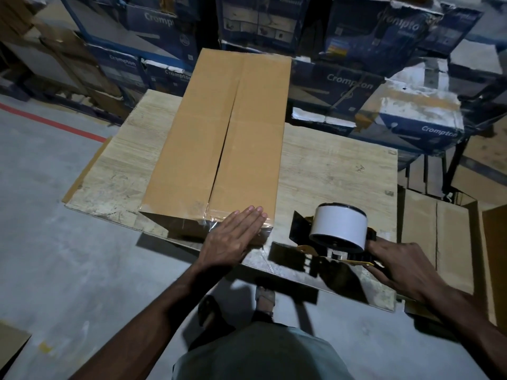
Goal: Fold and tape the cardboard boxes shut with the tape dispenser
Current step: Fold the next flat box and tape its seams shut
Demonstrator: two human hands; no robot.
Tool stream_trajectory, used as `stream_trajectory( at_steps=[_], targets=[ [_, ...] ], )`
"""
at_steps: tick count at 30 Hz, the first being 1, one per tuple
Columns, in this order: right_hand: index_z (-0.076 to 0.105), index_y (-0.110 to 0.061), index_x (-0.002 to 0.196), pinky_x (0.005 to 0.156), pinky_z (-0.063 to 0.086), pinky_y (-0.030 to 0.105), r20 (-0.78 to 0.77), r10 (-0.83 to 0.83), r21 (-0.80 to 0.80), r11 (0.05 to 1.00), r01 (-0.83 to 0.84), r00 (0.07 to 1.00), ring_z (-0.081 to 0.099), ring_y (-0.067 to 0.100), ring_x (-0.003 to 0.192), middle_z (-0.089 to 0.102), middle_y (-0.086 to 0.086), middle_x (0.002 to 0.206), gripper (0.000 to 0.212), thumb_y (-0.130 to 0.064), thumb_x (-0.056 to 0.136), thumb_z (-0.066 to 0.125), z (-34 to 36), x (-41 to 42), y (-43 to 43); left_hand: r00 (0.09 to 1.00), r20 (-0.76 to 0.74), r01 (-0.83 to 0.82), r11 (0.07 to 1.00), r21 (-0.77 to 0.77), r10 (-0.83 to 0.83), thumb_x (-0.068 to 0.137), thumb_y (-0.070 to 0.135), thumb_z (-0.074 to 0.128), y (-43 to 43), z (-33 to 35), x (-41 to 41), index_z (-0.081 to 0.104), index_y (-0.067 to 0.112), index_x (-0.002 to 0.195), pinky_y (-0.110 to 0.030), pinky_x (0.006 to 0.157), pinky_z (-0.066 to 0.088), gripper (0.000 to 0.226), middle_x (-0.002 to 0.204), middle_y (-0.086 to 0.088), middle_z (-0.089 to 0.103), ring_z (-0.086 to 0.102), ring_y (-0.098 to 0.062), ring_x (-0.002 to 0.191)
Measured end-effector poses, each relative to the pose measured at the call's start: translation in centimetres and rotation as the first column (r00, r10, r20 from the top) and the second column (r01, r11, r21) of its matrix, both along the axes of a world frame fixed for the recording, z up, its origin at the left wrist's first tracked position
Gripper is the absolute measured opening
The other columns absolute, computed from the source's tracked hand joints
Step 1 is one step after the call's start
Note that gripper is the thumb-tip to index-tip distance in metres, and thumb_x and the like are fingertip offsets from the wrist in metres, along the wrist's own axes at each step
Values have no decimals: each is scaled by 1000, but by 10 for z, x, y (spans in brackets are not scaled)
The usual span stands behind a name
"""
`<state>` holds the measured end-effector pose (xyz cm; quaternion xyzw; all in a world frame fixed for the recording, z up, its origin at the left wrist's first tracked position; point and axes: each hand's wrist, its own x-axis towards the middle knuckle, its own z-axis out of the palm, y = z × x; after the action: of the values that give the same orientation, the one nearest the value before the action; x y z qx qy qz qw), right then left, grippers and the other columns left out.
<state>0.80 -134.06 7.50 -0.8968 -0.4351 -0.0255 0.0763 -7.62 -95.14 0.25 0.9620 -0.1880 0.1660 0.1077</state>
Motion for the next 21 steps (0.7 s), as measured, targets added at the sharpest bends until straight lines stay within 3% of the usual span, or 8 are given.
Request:
stream_trajectory(
  at_steps=[2,5,9,12,14,18,21],
  targets=[
    [53,-25,117,38,41,29,-44,0,-16,1000,0,999,64,23,51,72,3,90,35,-43,88,48,-23,1,0,1000,-5,8,1000,-9,-8,96,9,43,1,2,0,39,6,155,-42,121,30,59,159,-12,41,41,-25,147],
    [52,-26,118,41,44,28,-97,2,-35,999,-5,995,65,22,53,73,6,94,35,-42,88,48,-58,1,8,1000,1,3,1000,5,-3,97,2,46,-2,2,-2,46,5,153,-40,122,31,56,158,-13,45,42,-25,148],
    [52,-26,115,43,39,22,-143,37,60,998,-28,989,64,19,52,71,5,86,28,-40,91,48,-79,3,37,999,35,-27,1000,-13,28,102,2,50,-2,6,-2,51,6,151,-39,121,36,49,158,-9,47,44,-22,147],
    [49,-28,105,44,39,22,-153,85,136,989,-64,985,61,20,51,66,4,77,18,-44,102,41,-85,2,50,997,24,-72,997,-31,72,99,0,64,-1,2,-4,51,12,152,-35,123,32,55,159,-4,46,42,-17,148],
    [47,-29,101,47,35,20,-163,114,160,983,-87,980,59,19,50,63,2,71,30,-49,109,26,-85,4,52,995,22,-97,994,-49,98,95,-2,68,-3,0,-3,52,15,151,-32,125,27,60,158,-1,46,40,-14,149],
    [48,-30,106,51,29,21,-203,142,148,983,-113,969,57,17,52,61,-1,69,35,-51,110,21,-86,11,50,991,32,-127,985,-120,132,88,-14,69,-8,0,0,58,14,147,-33,123,31,66,155,0,51,45,-15,146],
    [49,-27,113,53,32,23,-295,106,182,982,-53,950,58,21,55,63,1,70,21,-44,102,43,-84,7,51,990,29,-129,981,-147,135,86,-14,72,-9,-2,-1,60,13,145,-35,121,36,66,154,-1,52,47,-16,145]
  ],
)
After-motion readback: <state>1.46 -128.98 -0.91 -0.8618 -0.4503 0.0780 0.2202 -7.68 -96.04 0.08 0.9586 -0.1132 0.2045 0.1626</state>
